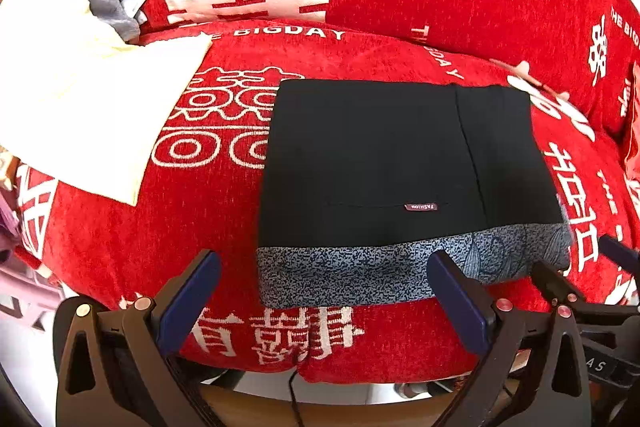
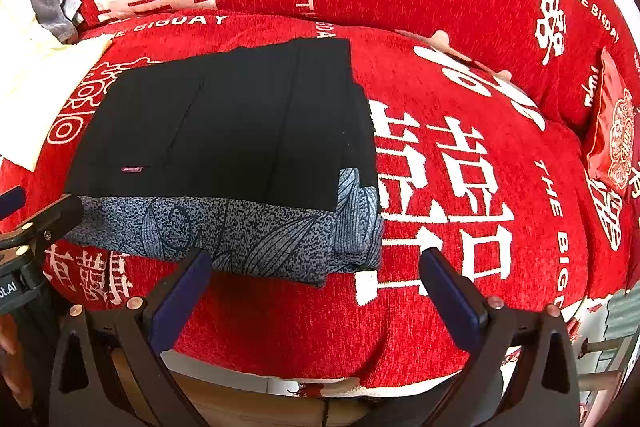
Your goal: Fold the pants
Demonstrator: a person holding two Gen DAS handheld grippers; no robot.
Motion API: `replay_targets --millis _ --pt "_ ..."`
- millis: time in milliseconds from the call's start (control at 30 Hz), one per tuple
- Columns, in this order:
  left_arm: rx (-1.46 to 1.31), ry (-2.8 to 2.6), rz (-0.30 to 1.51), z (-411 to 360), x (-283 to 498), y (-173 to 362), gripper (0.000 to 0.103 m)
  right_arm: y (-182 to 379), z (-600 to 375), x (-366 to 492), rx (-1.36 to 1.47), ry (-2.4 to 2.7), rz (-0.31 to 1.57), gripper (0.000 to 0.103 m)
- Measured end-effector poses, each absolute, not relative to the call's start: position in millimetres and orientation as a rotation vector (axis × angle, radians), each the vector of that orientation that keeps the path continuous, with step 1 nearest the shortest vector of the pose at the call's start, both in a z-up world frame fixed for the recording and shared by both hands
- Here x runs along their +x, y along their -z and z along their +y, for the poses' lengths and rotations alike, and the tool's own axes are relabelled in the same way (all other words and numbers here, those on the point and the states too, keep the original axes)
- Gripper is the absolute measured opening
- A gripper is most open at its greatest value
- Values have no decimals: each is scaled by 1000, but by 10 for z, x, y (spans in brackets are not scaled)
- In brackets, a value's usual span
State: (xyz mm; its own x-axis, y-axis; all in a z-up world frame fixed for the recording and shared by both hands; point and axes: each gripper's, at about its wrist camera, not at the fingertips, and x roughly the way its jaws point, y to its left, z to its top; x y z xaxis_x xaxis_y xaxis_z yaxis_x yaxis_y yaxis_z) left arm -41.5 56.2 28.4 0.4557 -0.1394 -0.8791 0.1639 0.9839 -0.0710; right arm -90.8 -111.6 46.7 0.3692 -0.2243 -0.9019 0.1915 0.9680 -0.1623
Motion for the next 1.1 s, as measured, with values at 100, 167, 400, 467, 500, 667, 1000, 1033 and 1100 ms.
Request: replay_targets --millis 100,167,400,467,500,667,1000,1033,1100 --pt "53 187 1082 528 -409 -295 103 -465 -1121 -895 -25 265 1162 103" --pt "63 190 1080 502 -409 -301 103 -466 -1122 -883 -24 265 1163 103" --pt "100 186 1102 448 -398 -231 103 -462 -1135 -865 -16 267 1155 103" --pt "106 182 1109 441 -396 -204 103 -435 -1155 -864 -5 272 1162 103" --pt "106 181 1112 440 -397 -194 103 -426 -1160 -864 -1 272 1164 103" --pt "105 186 1131 427 -389 -161 103 -419 -1166 -868 2 268 1162 103" --pt "103 188 1143 424 -393 -144 103 -436 -1159 -882 11 269 1155 103" --pt "102 188 1143 423 -395 -143 103 -436 -1158 -883 12 268 1156 103" --pt "103 188 1143 431 -392 -145 103 -431 -1154 -883 10 267 1157 103"
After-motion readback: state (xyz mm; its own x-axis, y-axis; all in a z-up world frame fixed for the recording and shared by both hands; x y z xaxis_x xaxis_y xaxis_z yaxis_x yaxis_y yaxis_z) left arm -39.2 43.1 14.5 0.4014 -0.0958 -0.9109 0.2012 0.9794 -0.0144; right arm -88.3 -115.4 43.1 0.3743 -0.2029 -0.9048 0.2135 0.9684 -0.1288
